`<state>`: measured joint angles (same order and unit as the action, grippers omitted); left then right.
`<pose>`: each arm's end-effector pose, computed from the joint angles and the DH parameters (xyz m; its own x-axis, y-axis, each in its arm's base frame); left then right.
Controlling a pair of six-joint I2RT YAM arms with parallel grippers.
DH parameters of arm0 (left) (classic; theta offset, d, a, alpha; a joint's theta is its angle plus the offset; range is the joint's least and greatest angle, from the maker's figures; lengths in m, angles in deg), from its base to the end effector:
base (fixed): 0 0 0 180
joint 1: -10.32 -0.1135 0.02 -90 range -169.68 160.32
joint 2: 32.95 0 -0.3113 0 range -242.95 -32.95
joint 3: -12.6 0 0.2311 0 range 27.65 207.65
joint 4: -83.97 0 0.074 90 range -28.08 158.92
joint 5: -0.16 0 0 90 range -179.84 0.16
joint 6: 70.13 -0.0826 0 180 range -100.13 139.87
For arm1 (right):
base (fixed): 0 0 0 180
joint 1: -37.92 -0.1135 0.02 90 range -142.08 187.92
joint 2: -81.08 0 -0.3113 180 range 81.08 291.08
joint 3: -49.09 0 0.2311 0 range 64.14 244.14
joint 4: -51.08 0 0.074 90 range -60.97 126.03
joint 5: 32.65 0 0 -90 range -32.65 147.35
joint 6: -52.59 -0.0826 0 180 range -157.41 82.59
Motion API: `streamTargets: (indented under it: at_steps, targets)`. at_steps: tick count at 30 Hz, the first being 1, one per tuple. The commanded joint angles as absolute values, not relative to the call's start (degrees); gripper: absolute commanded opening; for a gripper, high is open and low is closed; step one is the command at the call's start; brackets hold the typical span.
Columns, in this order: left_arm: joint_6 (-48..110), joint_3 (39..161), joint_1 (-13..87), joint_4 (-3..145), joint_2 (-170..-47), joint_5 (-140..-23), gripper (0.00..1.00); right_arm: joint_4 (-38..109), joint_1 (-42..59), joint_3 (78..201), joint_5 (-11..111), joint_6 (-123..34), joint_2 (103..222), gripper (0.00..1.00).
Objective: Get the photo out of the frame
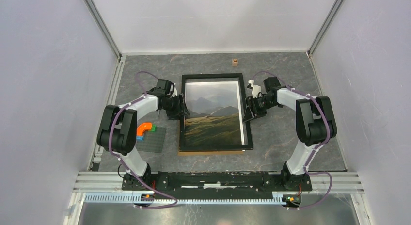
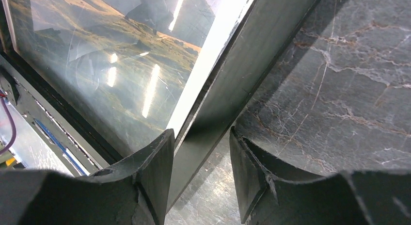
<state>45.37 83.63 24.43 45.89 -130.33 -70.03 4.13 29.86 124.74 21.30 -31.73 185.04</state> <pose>0.3157 -0.1082 0.1828 -0.9494 -0.1790 -0.2580 -0.0416 0.8860 -0.4617 0.3243 0.0950 0.1699 -0.9269 -0.2121 -0.3095 -0.3551 0.7623 0.5411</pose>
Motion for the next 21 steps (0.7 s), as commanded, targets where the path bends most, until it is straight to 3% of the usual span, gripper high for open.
streamTargets:
  at_steps: [1, 6, 21]
  targets:
    - [41.8, 85.0, 25.3, 47.8, -130.9, -71.6, 0.65, 3.6, 31.2, 123.4, 28.3, -29.2, 186.7, 0.52]
    - [41.5, 85.0, 27.8, 48.5, -131.2, -69.6, 0.67, 3.2, 32.1, 123.6, 29.3, -28.2, 186.7, 0.52]
    - [40.2, 87.6, 32.1, 49.6, -131.6, -66.5, 0.69, 1.0, 33.7, 123.2, 30.8, -25.9, 186.0, 0.67]
